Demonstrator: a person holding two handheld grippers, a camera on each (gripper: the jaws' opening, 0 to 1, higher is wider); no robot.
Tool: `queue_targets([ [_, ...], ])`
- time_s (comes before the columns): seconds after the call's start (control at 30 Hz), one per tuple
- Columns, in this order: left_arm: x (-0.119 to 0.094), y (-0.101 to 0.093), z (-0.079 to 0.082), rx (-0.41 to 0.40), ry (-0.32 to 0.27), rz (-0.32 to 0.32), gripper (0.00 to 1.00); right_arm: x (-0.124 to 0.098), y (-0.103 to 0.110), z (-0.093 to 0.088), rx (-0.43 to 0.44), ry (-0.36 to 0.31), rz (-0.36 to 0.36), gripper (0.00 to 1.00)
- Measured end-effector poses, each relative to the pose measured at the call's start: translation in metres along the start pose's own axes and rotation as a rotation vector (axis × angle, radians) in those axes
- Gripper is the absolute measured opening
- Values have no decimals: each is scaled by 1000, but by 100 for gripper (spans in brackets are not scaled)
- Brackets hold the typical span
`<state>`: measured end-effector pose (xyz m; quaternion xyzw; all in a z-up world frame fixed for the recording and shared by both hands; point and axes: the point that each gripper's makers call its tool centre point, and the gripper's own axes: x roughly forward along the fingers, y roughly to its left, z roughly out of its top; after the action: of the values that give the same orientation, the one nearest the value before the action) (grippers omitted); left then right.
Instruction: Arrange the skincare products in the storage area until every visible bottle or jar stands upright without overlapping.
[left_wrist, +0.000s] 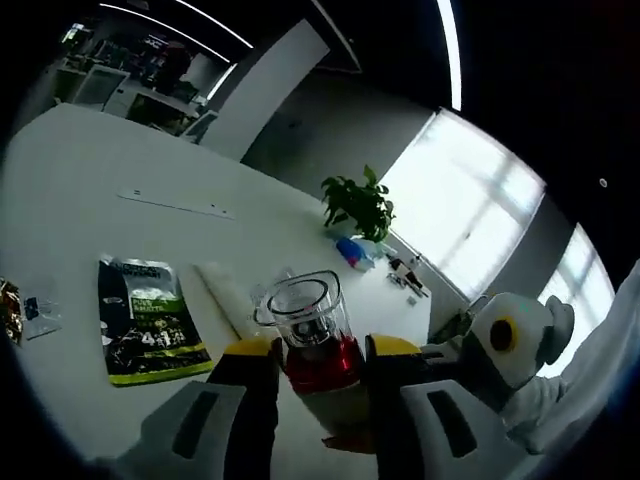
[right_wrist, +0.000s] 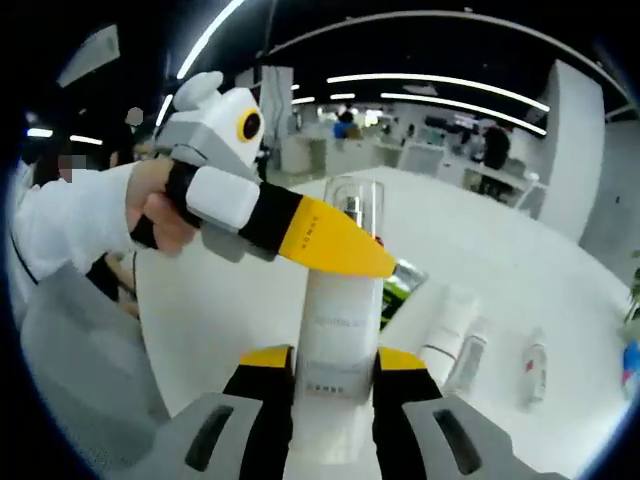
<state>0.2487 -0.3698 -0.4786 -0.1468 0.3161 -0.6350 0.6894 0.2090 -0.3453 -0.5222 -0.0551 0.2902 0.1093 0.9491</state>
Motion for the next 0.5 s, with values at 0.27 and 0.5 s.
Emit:
queue_targets([
  [0.27, 6, -6, -1, 73, -7, -6, 26, 3, -9, -6, 22, 6, -11, 24],
  [0.5, 12, -10, -6, 126, 4, -21, 25, 7, -13, -15, 38, 31, -11, 23],
])
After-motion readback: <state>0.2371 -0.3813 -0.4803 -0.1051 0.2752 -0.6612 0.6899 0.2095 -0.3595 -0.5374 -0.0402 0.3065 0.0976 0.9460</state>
